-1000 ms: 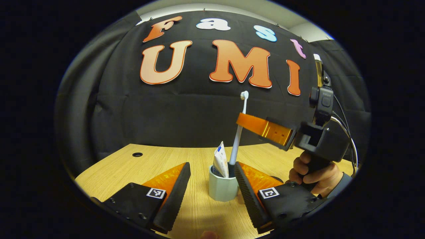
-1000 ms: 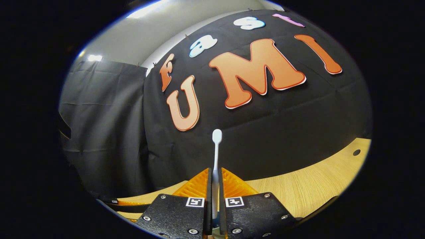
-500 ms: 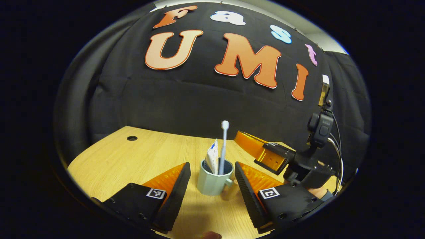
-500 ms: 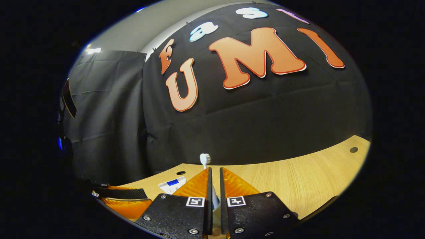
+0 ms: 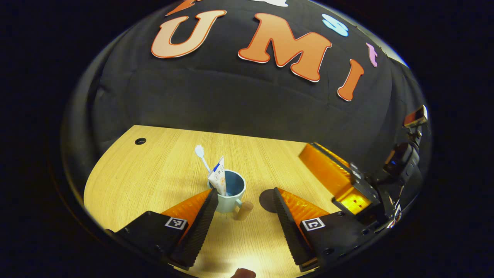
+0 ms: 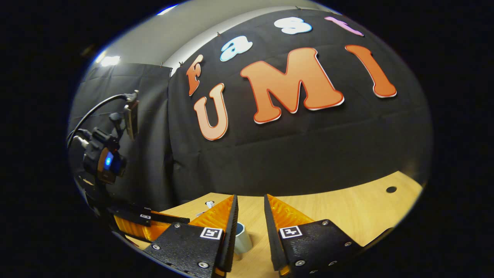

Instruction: Put the toothbrush and toothpaste on the desktop into the cup, then pick up the cup and place it on the coaster on the desktop.

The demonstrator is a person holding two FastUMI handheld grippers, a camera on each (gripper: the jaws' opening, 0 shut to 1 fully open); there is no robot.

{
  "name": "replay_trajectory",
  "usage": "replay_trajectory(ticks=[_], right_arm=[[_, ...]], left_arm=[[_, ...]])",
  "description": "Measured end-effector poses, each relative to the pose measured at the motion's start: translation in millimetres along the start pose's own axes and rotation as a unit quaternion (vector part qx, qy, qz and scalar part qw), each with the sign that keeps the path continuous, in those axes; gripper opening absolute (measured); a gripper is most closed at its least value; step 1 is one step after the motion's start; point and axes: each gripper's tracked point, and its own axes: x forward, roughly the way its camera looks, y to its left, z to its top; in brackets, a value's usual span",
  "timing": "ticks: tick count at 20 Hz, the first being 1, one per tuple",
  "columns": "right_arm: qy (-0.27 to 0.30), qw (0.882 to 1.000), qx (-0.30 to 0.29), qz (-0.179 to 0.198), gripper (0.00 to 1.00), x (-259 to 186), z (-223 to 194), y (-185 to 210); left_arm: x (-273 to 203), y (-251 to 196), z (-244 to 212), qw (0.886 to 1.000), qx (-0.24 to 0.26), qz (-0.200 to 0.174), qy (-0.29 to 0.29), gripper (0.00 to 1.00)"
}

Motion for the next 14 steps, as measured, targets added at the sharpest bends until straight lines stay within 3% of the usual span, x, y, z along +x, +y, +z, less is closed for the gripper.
replay_trajectory(ticks=[2, 3, 4, 6, 10, 11, 13, 14], right_arm=[[0.005, 1.0, -0.022, -0.011, 0.57, -20.6, 6.2, -10.0], [0.008, 0.999, -0.031, -0.016, 0.55, -29.7, 7.1, -14.8], [0.008, 0.999, -0.038, -0.021, 0.65, -38.5, 9.0, -19.6], [0.007, 0.999, -0.046, -0.028, 0.74, -54.4, 12.8, -28.7], [0.02, 0.997, -0.052, -0.05, 0.82, -81.3, 4.0, -49.7], [0.022, 0.997, -0.051, -0.053, 0.83, -86.2, 2.7, -53.3], [0.02, 0.997, -0.048, -0.055, 0.84, -96.3, 3.7, -57.1], [0.017, 0.997, -0.047, -0.056, 0.84, -101.2, 4.9, -59.1]], left_arm=[[4.1, -2.7, -3.7, 0.999, 0.002, 0.015, 0.035, 0.93], [8.2, -7.4, -9.4, 0.998, -0.007, 0.012, 0.058, 0.97], [12.6, -10.3, -19.0, 0.996, -0.017, 0.012, 0.088, 0.92], [26.2, -13.4, -24.4, 0.992, -0.018, 0.013, 0.122, 0.93], [43.9, -0.5, -37.6, 0.983, -0.016, 0.058, 0.176, 0.98], [47.2, 1.0, -40.8, 0.98, -0.021, 0.065, 0.188, 0.94], [55.9, 1.6, -47.4, 0.975, -0.031, 0.079, 0.207, 0.98], [58.9, 1.3, -50.5, 0.972, -0.039, 0.085, 0.215, 0.93]])
